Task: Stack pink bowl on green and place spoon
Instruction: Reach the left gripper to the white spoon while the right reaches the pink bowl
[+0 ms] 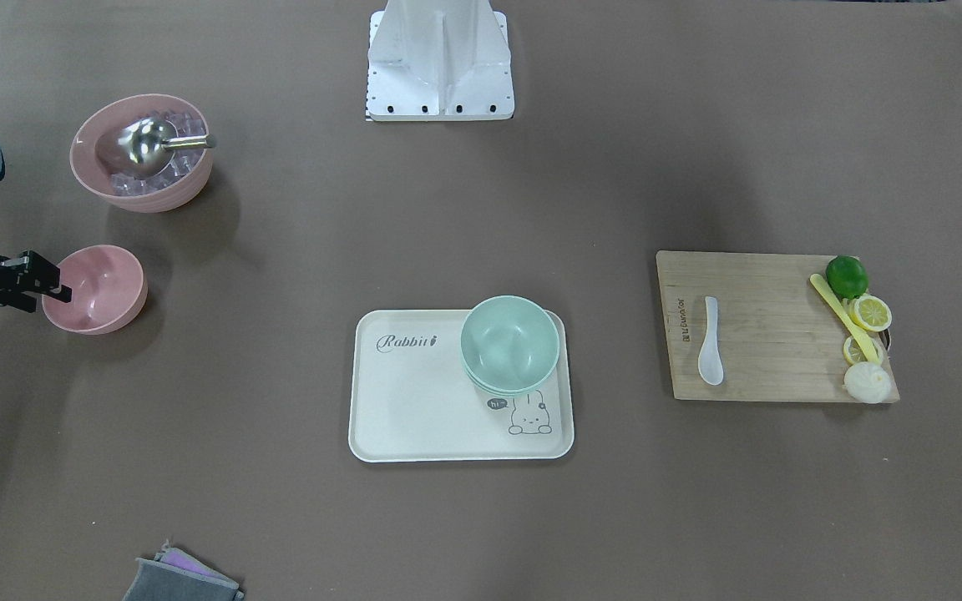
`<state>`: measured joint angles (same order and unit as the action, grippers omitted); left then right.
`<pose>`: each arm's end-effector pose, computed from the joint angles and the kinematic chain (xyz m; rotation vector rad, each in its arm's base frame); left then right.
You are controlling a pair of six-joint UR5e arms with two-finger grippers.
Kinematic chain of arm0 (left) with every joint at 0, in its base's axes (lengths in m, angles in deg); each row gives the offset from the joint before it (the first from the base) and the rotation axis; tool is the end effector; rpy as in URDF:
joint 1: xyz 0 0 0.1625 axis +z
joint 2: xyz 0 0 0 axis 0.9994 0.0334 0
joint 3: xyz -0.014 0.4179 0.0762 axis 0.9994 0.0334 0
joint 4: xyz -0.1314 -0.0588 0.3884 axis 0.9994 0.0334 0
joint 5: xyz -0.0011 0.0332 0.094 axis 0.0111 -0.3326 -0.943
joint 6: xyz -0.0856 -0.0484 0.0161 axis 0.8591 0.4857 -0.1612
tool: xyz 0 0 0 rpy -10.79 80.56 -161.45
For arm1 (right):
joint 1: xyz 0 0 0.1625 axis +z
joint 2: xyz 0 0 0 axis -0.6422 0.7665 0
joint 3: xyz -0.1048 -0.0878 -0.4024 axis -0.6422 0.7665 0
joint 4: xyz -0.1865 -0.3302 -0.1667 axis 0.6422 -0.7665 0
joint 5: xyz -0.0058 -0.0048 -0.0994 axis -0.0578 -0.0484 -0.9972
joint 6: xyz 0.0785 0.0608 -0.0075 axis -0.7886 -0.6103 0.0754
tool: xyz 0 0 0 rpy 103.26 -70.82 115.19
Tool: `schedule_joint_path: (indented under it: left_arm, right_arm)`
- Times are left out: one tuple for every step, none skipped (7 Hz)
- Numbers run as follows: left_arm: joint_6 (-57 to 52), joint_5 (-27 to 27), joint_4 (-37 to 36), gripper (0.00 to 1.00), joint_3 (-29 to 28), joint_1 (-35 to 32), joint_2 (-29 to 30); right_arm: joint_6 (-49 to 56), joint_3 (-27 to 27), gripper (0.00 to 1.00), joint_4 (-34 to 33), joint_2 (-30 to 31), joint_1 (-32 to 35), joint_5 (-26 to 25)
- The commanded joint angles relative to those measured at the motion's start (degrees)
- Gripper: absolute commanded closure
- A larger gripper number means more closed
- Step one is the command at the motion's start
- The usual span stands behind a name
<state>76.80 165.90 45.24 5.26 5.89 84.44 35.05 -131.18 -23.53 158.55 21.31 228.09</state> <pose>0.0138 -0.5465 0.5522 0.3220 0.8497 0.2158 -0.2051 -0.4920 0.5976 0.0201 -1.0193 -0.1440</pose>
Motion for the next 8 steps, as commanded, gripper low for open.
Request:
schedule_joint_path:
  left_arm:
    - [0.1,0.0,0.0,0.02,0.0,0.2,0.1]
    - [2.7,0.1,0.2,0.02,0.3,0.5,0.2]
    - [7.3,0.1,2.3,0.02,0.6,3.0,1.1]
    - [14.4,0.1,2.9,0.02,0.6,5.4,4.0]
    - [17.7,0.0,3.0,0.02,0.6,7.8,5.3]
    - [20.2,-0.3,2.4,0.02,0.3,10.4,8.0]
    - [25.0,-0.7,2.2,0.02,-0.3,13.2,11.1]
    - [29.5,-1.5,2.2,0.02,-0.4,16.4,13.3]
  right_arm:
    - [0.2,-0.1,1.0,0.3,0.7,0.0,0.0]
    - [-0.1,-0.1,1.0,0.2,0.8,0.0,0.1]
    - [-0.8,-1.2,1.0,0.1,0.8,0.1,0.8]
    - [-0.7,-1.4,1.0,0.1,0.7,1.6,1.3]
    - [-0.7,-1.4,1.0,0.1,0.5,4.1,4.2]
    - [-0.9,-1.4,1.0,0.0,0.1,6.3,5.8]
    - [-1.7,-1.4,1.0,0.0,-0.6,6.7,5.7]
    - [-5.0,-1.4,1.0,0.1,-1.3,7.0,5.7]
